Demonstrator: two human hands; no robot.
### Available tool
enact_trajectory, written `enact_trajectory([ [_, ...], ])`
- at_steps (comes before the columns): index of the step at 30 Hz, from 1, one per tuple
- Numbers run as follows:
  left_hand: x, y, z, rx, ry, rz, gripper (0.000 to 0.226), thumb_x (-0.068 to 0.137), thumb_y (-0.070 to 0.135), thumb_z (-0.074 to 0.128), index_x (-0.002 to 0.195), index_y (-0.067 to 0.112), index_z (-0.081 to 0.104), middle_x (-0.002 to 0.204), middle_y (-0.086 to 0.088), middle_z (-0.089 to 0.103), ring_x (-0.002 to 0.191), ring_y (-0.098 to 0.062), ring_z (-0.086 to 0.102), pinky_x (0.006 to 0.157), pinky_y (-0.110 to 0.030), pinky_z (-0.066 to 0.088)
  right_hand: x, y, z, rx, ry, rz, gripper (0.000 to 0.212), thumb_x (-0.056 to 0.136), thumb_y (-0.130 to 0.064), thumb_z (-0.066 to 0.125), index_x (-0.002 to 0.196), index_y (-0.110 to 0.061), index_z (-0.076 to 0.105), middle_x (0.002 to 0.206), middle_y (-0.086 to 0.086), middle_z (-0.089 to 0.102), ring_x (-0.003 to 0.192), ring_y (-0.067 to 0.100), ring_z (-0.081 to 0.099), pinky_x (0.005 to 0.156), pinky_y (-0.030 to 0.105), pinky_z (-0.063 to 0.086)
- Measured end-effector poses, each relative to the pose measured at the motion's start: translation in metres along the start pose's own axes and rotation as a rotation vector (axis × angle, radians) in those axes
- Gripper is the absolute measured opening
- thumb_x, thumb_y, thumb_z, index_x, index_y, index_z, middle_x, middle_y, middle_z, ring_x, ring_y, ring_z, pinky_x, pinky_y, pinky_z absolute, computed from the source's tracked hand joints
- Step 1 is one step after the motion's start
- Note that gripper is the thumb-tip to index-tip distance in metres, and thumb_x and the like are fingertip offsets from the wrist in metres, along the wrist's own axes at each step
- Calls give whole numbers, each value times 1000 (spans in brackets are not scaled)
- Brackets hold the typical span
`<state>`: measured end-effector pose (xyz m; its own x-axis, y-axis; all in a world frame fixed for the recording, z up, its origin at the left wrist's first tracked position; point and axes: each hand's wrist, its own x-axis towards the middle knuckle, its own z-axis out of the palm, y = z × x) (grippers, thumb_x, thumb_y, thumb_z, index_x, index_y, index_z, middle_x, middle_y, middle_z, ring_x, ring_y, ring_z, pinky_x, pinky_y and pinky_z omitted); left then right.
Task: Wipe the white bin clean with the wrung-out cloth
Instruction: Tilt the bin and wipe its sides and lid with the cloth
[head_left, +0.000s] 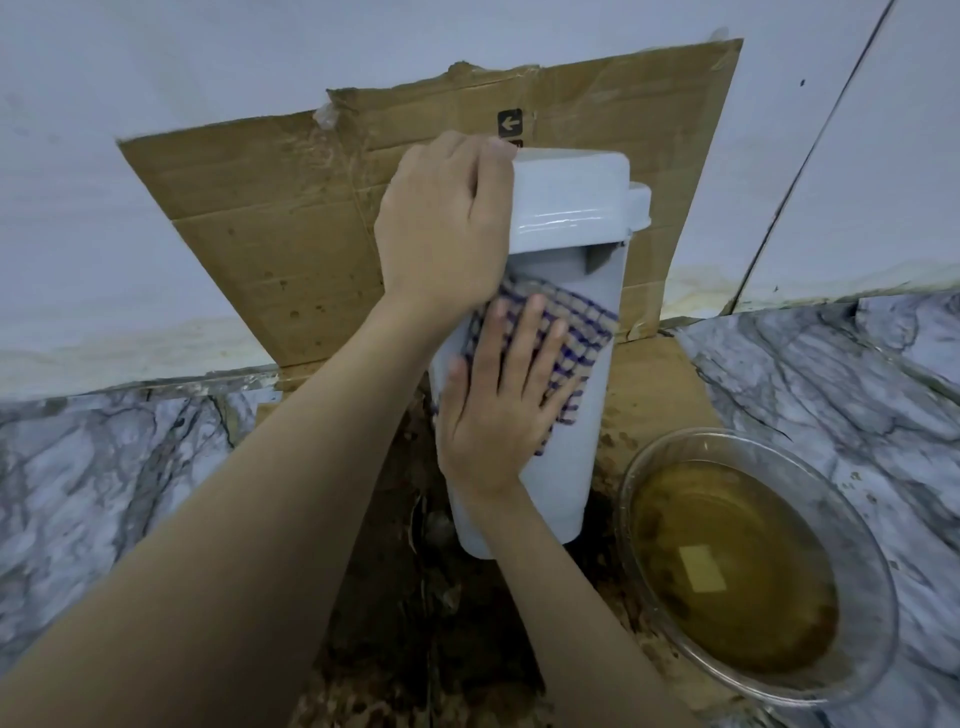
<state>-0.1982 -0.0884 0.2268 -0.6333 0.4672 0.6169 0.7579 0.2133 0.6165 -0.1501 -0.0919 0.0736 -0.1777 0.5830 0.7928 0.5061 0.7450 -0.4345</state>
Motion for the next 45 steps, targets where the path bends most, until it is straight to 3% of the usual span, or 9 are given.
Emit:
enact_trajectory([
  [3, 0, 1, 1, 17, -16, -9, 51, 92, 34, 23, 96, 8, 68, 96, 2, 65, 95, -14, 52, 66, -23, 31, -49, 40, -2, -13, -101, -200, 59, 101, -40, 27, 151, -25, -2, 159, -1, -8, 147, 23, -1, 108, 61, 20],
  [9, 0, 0, 5, 21, 7, -14, 51, 91, 33, 24, 93, 6, 68, 92, -2, 66, 91, -17, 53, 66, -18, 32, -134, 81, -6, -80, -247, -253, 62, 100, -42, 29, 151, -26, -2, 160, 1, -7, 147, 23, -2, 109, 59, 13],
  [15, 1, 1, 6, 25, -3, -4, 52, 91, 33, 24, 94, 5, 68, 92, -3, 67, 90, -17, 54, 67, -27, 32, -58, 36, 3, -20, -79, -173, 62, 99, -40, 33, 150, -30, 0, 159, -3, -8, 147, 22, -1, 111, 60, 14],
  [24, 0, 4, 7, 41, -1, -9, 54, 91, 34, 23, 96, 5, 68, 93, -3, 66, 90, -17, 53, 70, -29, 35, -35, 43, 5, 58, 67, 196, 55, 100, -46, 21, 150, -32, 3, 159, -9, -4, 145, 29, 11, 111, 54, 16],
  [28, -3, 5, 7, 38, 6, 1, 52, 92, 33, 23, 95, 6, 68, 93, -1, 66, 90, -15, 52, 65, -22, 31, -80, 70, -3, 154, -5, 401, 55, 101, -41, 22, 149, -14, 17, 154, 13, 24, 139, 33, 26, 113, 41, 18],
  [31, -6, 6, 4, 40, 11, -9, 51, 92, 32, 24, 97, 10, 69, 93, 5, 63, 92, -13, 50, 63, -18, 31, -100, 85, -15, 318, -40, 749, 55, 101, -44, 21, 142, -11, 36, 141, 10, 46, 129, 23, 43, 105, 41, 37],
  [34, -14, 8, -1, 20, 7, 4, 45, 94, 28, 26, 105, 16, 69, 101, 9, 62, 93, -5, 44, 65, -10, 28, -103, 100, -29, 273, -193, 934, 45, 102, -34, 25, 132, -10, 48, 124, 15, 57, 112, 32, 53, 86, 33, 42],
  [39, -43, 14, -11, 35, -13, 57, 47, 96, 31, 25, 113, 13, 66, 113, 1, 65, 99, -5, 46, 79, -13, 29, -93, 113, -54, 104, -433, 930, 40, 101, -31, 28, 126, -8, 50, 114, 16, 61, 101, 33, 57, 70, 32, 39],
  [45, -105, 23, -21, 82, -61, 143, 45, 96, 25, 29, 119, 6, 63, 121, -5, 63, 114, -16, 50, 102, -31, 37, -89, 112, -94, -65, -819, 873, 39, 101, -39, 23, 122, -20, 49, 115, 5, 62, 102, 26, 59, 73, 32, 40],
])
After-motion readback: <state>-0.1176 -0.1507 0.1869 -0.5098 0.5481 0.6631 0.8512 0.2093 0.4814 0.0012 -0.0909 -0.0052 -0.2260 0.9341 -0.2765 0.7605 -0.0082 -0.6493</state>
